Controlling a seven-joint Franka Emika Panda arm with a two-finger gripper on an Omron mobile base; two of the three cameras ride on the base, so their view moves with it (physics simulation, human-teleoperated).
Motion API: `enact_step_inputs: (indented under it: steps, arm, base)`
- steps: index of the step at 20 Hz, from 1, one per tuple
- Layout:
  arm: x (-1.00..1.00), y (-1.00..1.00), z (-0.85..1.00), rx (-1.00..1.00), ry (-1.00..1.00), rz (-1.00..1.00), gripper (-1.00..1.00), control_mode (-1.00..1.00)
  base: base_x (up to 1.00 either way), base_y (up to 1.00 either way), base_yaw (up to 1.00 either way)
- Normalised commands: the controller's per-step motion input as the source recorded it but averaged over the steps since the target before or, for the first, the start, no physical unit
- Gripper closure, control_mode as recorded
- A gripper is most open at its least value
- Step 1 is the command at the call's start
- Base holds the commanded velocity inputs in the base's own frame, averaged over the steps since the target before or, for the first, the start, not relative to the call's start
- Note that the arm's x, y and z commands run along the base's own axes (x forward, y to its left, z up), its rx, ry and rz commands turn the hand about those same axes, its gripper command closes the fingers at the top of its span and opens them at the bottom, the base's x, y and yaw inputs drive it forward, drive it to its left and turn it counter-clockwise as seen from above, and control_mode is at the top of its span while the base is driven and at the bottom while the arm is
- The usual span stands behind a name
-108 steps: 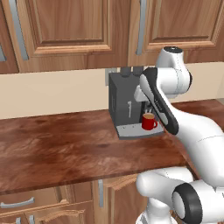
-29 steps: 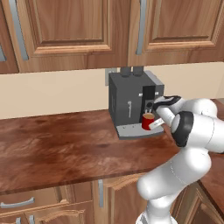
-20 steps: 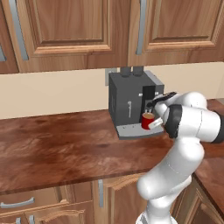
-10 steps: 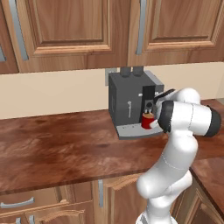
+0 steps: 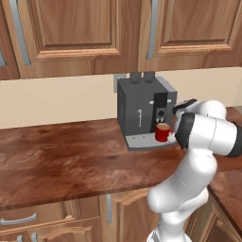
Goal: Pick up the brewed coffee from the coffee machine and place it next to the breakfast plate on the dining counter.
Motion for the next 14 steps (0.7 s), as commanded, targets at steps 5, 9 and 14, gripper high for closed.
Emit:
enact_step_inputs:
  steps: [5,9,14]
  arm:
    - [-0.56,0.0,0.0,0.0,0.0,0.03,1.0,-1.0]
    - [-0.67,0.0,0.13,0.0,0.0,0.05,1.0,-1.0]
    - [-0.53,0.1,0.77,0.0,-0.07,0.14,1.0,-1.0]
  base:
    - [0.0,0.0,0.0]
    - [0.0,0.0,0.0]
    - [0.0,0.0,0.0]
